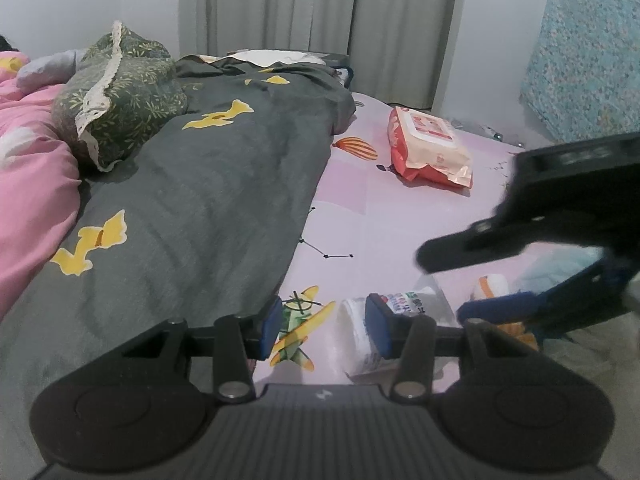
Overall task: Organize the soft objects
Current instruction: 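Move the right gripper back over the bed toward the white yogurt cup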
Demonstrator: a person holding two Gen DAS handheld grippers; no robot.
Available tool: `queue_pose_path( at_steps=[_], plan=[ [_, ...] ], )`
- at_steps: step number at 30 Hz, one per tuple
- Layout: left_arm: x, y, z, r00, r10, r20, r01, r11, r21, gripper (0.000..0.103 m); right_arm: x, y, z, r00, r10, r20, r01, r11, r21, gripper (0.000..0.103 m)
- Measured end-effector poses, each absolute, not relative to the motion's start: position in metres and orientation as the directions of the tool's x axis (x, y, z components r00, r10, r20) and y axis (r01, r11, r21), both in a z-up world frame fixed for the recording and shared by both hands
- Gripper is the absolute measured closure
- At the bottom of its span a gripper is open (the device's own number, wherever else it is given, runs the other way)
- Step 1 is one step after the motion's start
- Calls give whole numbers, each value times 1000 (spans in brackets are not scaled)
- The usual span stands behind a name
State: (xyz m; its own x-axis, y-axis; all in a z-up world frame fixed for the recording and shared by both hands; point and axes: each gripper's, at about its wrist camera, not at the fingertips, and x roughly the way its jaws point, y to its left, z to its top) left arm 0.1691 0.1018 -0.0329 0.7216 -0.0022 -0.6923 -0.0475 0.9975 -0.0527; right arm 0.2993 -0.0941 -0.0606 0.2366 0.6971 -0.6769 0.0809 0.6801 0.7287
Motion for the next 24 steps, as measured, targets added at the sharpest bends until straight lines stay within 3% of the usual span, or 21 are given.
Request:
queue_pose_path(
  at_steps=[17,24],
  plan=[
    [158,124,-36,723,27,-690,-95,994,-61,58,298,-65,-53,200,750,-631,30,639,769,41],
    [154,140,-42,673,25,-740,-129,988,-84,63,296,-37,-47,165,782,-601,-15,612,791,43]
  ],
)
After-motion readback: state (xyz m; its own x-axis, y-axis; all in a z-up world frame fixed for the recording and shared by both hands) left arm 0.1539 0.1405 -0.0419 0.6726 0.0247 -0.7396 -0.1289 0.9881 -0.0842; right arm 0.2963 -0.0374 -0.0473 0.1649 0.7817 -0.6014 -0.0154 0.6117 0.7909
